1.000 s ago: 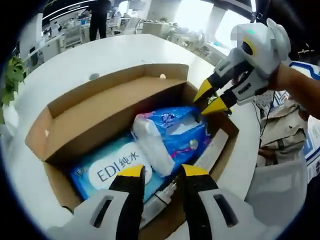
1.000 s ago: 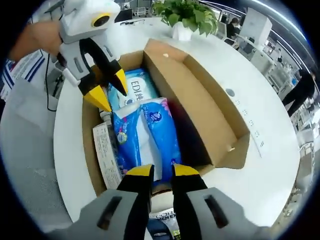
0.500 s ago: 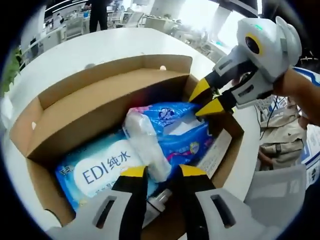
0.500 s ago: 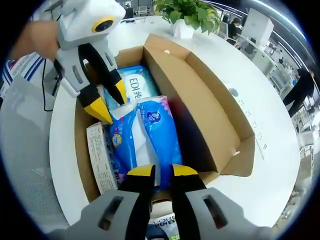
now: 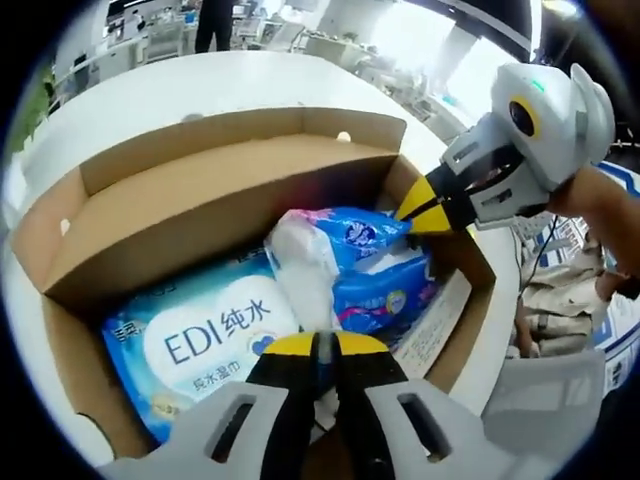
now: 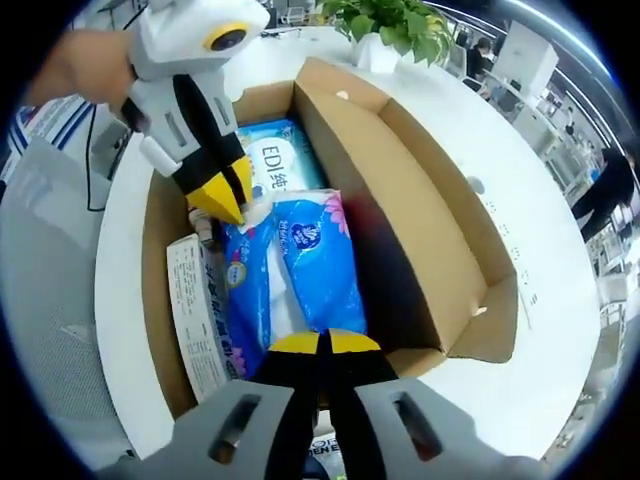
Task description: Operate the shoe box by opening the lid, removing the specified soft item, and placing it in the target area until the item is outside and the box remains undamaged.
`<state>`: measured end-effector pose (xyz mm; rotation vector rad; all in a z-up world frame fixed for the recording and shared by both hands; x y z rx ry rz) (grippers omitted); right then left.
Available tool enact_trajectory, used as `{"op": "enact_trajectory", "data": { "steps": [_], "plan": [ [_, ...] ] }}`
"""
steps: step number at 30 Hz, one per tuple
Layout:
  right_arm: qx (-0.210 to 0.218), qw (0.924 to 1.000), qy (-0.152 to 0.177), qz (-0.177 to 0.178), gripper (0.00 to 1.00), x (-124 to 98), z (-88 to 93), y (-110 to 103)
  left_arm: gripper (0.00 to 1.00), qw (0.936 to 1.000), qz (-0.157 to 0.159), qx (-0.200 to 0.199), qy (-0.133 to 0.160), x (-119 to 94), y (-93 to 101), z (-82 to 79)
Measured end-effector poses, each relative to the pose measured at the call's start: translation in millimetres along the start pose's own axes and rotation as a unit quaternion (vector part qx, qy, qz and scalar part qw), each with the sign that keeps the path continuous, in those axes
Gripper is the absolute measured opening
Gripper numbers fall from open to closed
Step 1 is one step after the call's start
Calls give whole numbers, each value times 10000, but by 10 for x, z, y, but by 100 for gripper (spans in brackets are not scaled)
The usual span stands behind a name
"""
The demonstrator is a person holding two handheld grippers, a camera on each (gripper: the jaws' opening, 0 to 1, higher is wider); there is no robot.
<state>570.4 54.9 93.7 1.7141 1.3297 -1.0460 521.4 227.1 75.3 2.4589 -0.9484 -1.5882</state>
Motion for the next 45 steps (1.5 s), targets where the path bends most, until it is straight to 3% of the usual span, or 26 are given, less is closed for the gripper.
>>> {"op": "enact_trajectory", "data": {
  "steps": [13, 16, 30, 45],
  "plan": [
    [231, 9996, 177, -40, 0, -138, -42, 0, 0, 9997, -54, -156, 174, -159, 55, 20],
    [262, 9994, 242, -29, 0, -187, -95, -4, 0, 9995, -87, -196, 230, -187, -5, 19],
    [102, 9988, 458, 166, 0, -504, -330, -39, 0, 9980, -198, -176, 569, -562, 114, -75],
    [129, 9965, 649, 520, 0, -1019, -416, -14, 0, 9956, -127, -3, 931, -961, 494, -247]
  ]
}}
Point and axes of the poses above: the point that each gripper's makers call its tool centre point, and the gripper's own axes: x roughly forward along the fingers, y roughly to its right, z roughly out of its underside, the point moved 9 cm from there along -x, roughly backward along the fingers, and after that the axes turned 3 degrees about -y, right-handed, at the moved point
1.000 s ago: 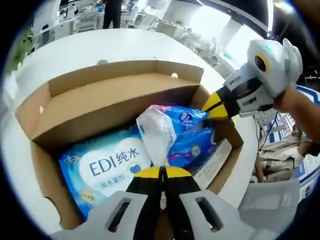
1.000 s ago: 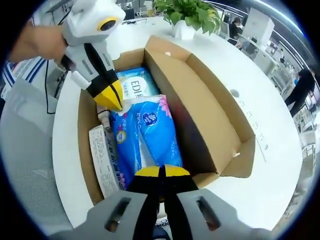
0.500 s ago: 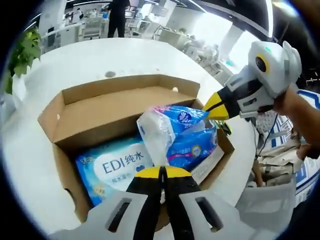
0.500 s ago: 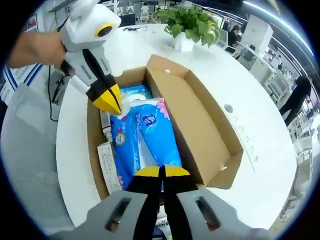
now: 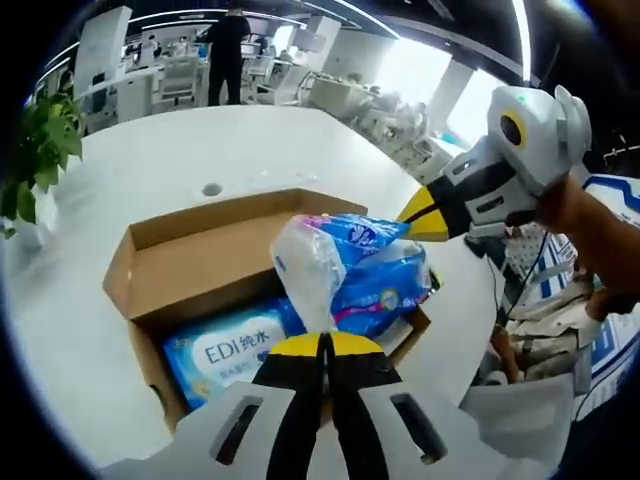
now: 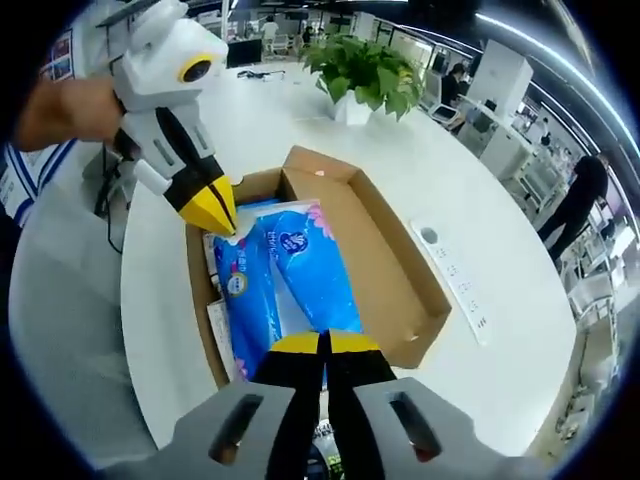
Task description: Operate the shoe box by opening the lid, removing the specified soft item, and placing it in the target area until the item is outside and the box remains undamaged.
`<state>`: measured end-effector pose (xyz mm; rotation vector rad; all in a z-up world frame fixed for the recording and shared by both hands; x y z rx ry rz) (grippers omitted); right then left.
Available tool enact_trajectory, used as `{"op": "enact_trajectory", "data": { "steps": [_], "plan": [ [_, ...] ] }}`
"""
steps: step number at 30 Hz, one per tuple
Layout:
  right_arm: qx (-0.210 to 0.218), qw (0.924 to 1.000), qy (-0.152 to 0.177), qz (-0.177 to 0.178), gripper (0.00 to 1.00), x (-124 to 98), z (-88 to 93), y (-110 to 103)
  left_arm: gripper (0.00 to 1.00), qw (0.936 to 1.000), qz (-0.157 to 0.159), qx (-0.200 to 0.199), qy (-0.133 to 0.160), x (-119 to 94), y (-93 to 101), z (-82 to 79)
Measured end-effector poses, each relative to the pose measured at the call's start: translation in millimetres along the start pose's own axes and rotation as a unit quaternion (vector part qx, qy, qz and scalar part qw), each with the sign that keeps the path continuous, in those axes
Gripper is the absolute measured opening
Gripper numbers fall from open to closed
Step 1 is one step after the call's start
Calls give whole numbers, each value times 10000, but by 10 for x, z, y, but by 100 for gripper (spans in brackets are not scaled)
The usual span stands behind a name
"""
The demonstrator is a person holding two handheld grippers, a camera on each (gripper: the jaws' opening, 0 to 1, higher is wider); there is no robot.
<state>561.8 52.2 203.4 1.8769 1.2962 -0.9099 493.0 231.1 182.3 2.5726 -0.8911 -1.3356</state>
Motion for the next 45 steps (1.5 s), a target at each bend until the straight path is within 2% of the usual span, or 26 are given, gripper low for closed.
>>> {"op": "enact_trajectory", "data": {
  "steps": [7, 8, 9, 17, 28, 36, 45],
  "plan": [
    [48, 9997, -12, 226, 0, -313, 73, 46, 0, 9997, 161, 120, 124, -38, 303, -108],
    [55, 9996, -17, 258, 0, -355, 93, 55, 0, 9996, 221, 128, 136, 1, 223, -126],
    [69, 9995, -32, 301, 0, -414, 126, 65, 0, 9995, 256, 137, 151, 14, 249, -139],
    [229, 9982, -107, 546, 0, -738, 404, 147, 0, 9979, 523, 362, 119, 187, 710, -253],
    [482, 9956, -207, 779, 0, -1060, 862, 257, 0, 9949, 811, 595, 10, 509, 1216, -389],
    [761, 9924, -300, 924, 0, -1269, 1319, 313, 0, 9916, 1030, 766, -133, 797, 1562, -455],
    [1016, 9889, -359, 1021, 0, -1443, 1736, 356, 0, 9877, 1181, 983, -285, 1092, 1900, -542]
  ]
}}
Point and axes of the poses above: the point that each gripper's makers call its tool centre point, and the gripper's own axes: x roughly forward along the fingers, y roughly to its right, z roughly out of its underside, the point moved 9 cm from there along -x, roughly backward along the fingers, and after that the axes turned 3 degrees about -y, right-handed, at the moved point
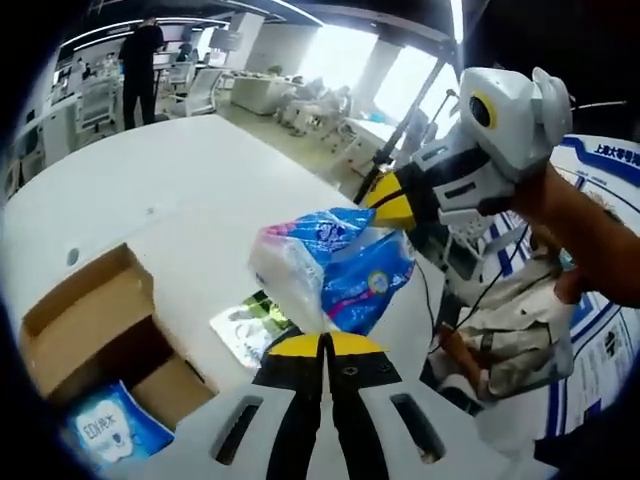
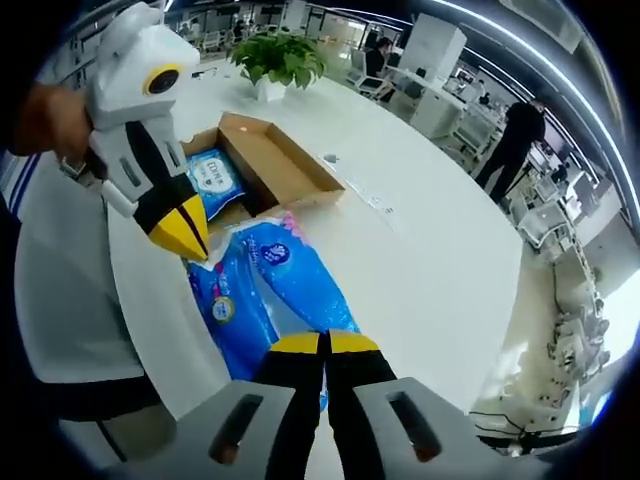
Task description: Operate the shoe box by opening the lid, removing the specified soft item, and placing it in the target area until the item is outside and the box remains undamaged.
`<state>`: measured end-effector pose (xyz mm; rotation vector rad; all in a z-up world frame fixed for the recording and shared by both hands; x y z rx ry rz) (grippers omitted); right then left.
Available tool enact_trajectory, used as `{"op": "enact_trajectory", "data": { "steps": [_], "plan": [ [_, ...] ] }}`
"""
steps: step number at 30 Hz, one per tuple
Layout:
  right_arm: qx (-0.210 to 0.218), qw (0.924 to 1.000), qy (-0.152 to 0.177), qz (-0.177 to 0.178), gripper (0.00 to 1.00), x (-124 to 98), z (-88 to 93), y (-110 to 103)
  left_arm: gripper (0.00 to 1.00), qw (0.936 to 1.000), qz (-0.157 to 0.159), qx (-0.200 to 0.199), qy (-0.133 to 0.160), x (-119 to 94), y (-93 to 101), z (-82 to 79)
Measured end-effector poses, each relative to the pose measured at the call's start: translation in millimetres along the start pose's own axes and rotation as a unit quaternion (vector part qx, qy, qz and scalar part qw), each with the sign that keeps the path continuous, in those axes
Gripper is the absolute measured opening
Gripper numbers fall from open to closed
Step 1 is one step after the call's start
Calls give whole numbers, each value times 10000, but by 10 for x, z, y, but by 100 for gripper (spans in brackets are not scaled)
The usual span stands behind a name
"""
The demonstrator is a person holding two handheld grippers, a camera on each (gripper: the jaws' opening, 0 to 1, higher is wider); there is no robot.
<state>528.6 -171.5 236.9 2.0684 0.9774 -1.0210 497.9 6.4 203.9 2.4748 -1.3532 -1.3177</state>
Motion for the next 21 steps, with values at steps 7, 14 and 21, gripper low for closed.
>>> {"op": "enact_trajectory", "data": {
  "steps": [7, 14, 21],
  "plan": [
    [168, 9998, -94, 76, 0, -63, 349, 189, 0, 9998, 136, 113, -95, 340, 178, -108],
    [281, 9994, -195, 68, 0, -35, 644, 331, 0, 9993, 244, 144, -240, 693, 294, -142],
    [259, 9993, -277, -5, 0, 107, 821, 484, 0, 9995, 182, 68, -262, 969, 347, -131]
  ]
}}
Point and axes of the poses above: the point that each gripper's makers call its tool centre point, and the gripper's own axes: x roughly forward along the fingers, y roughly to its right, z roughly out of its underside, the point moved 9 cm from there along -x, roughly backward along the fingers, and after that the axes turned 3 degrees about -y, right-handed, at the moved point
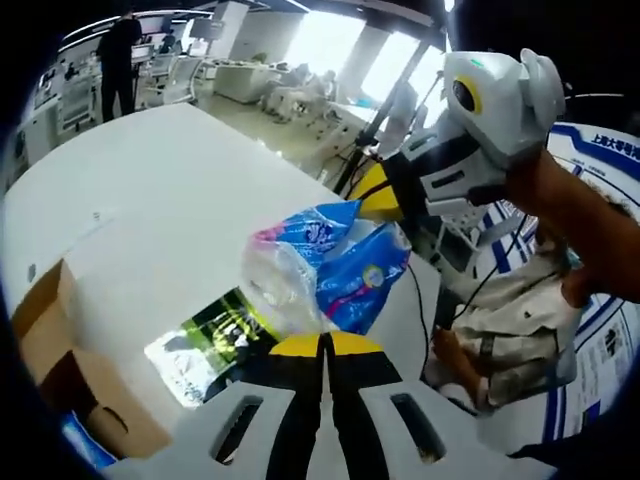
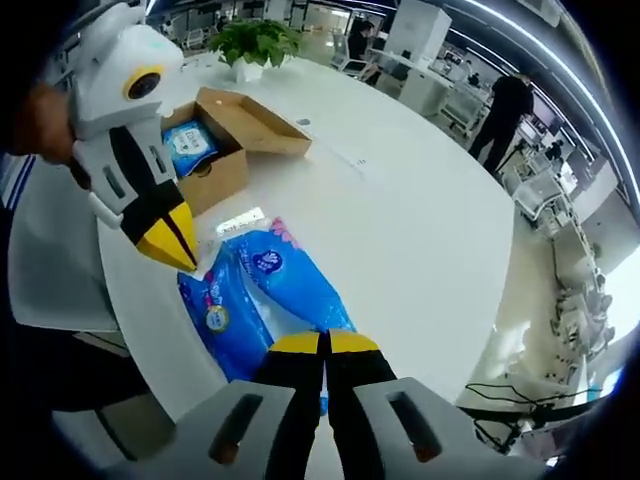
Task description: Operate the shoe box by opening the lid, removing the specified soft item, and placing it in the target area until the item is outside and the box remains undamaged.
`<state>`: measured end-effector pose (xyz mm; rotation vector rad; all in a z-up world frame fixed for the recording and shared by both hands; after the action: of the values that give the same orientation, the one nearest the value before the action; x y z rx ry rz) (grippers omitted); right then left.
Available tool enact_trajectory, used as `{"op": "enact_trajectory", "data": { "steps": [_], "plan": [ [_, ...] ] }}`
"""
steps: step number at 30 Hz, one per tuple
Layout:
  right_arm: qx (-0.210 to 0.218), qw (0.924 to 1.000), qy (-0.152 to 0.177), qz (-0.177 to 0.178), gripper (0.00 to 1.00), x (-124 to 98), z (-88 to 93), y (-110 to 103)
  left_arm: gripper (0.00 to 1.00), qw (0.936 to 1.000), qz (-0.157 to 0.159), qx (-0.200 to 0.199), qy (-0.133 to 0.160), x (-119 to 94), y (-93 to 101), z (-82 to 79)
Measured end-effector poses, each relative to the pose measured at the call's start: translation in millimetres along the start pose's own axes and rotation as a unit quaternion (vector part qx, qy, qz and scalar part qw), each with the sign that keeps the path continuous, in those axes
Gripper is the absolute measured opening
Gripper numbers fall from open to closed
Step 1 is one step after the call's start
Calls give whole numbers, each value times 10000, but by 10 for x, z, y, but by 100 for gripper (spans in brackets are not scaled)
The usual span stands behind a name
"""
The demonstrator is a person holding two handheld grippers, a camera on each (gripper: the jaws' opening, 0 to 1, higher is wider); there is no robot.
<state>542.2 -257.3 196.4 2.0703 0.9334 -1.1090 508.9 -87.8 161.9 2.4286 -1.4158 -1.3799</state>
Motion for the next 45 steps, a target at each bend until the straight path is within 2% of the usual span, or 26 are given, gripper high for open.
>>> {"op": "enact_trajectory", "data": {
  "steps": [11, 18, 23, 32, 36, 38, 45],
  "plan": [
    [-51, 9996, -196, -181, 0, 388, 220, 113, 0, 9995, -121, -262, -135, 506, -168, 223],
    [-15, 9992, -320, -251, 0, 598, 363, 150, 0, 9990, -208, -309, -231, 707, -200, 306],
    [23, 9990, -349, -294, 0, 720, 459, 166, 0, 9987, -215, -344, -320, 798, -225, 372],
    [-25, 9988, -393, -275, 0, 847, 502, 216, 0, 9986, -313, -256, -343, 895, -263, 418],
    [-58, 9987, -434, -243, 0, 890, 525, 223, 0, 9986, -305, -248, -364, 956, -298, 431],
    [-65, 9986, -453, -248, 0, 913, 539, 230, 0, 9983, -233, -376, -374, 980, -307, 447],
    [-86, 9985, -487, -215, 0, 984, 574, 260, 0, 9984, -233, -339, -384, 1062, -322, 463]
  ]
}}
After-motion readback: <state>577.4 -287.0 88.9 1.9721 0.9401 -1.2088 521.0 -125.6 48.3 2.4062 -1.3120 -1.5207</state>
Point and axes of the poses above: the point that each gripper's makers call its tool centre point, and the gripper's own axes: x roughly forward along the fingers, y roughly to its right, z roughly out of its underside, the point moved 9 cm from there along -x, roughly backward along the fingers, and after that the axes turned 3 degrees about -y, right-handed, at the moved point
